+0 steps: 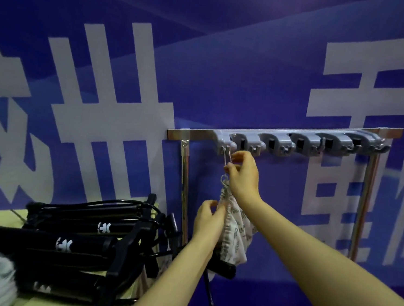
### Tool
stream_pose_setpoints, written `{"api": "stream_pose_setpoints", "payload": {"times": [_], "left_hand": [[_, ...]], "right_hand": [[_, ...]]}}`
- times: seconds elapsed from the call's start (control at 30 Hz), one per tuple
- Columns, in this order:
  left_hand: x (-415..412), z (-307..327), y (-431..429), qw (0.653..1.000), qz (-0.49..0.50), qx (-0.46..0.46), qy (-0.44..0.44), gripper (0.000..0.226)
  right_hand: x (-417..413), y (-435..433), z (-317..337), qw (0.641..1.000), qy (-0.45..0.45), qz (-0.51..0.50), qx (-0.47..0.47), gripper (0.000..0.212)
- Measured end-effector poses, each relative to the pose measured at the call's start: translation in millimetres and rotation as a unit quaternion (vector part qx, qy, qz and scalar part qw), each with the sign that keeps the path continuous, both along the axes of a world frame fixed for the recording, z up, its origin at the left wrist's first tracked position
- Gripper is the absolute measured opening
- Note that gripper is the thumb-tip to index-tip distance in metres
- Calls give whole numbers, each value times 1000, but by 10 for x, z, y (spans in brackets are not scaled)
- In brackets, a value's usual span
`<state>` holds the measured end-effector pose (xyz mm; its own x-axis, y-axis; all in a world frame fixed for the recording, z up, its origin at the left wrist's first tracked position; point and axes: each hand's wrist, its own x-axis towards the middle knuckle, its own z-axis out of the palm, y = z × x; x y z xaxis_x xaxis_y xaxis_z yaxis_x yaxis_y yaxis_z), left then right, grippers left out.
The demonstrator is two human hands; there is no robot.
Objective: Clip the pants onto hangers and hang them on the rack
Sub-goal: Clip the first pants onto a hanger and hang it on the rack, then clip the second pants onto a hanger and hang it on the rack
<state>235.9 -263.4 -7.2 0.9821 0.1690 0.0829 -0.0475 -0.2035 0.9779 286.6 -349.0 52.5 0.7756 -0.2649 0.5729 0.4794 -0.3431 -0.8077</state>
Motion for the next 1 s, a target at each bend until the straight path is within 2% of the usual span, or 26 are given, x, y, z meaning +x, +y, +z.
{"api": "stream_pose_setpoints", "payload": {"times": [0.13, 0.23, 0.3, 0.4, 0.5, 0.63, 0.8, 0.9, 0.93, 1.0], "left_hand": [[-189, 208, 42, 998, 11, -40, -36, 39], [-423, 448, 157, 993, 27, -84, -77, 42], [-611, 564, 305, 991, 37, -76, -101, 43], [-1012, 714, 657, 988, 65, -52, -128, 32], [-1396, 742, 1134, 979, 139, 3, -146, 26], [-1856, 548, 1925, 954, 241, 136, -115, 25], [-2136, 178, 2756, 903, 300, 306, -47, 26], [-2190, 124, 3074, 842, 345, 414, -19, 31], [-2206, 128, 3151, 827, 354, 437, -9, 33], [-2191, 107, 3336, 825, 356, 439, 6, 37]], "right_hand": [[-239, 70, -56, 997, -23, -37, -69, 17], [-508, 216, -7, 998, -16, 21, -61, 19], [-695, 339, 44, 997, -9, 44, -55, 18], [-1031, 608, 143, 996, -17, 73, -48, 16], [-1442, 979, 197, 989, -21, 134, -58, 14], [-1948, 1555, 118, 967, -6, 235, -103, 16], [-2189, 2162, -125, 935, 67, 302, -176, 30], [-2216, 2458, -234, 920, 104, 321, -201, 35], [-2206, 2535, -269, 917, 113, 326, -200, 35], [-2190, 2660, -334, 913, 131, 337, -189, 34]]}}
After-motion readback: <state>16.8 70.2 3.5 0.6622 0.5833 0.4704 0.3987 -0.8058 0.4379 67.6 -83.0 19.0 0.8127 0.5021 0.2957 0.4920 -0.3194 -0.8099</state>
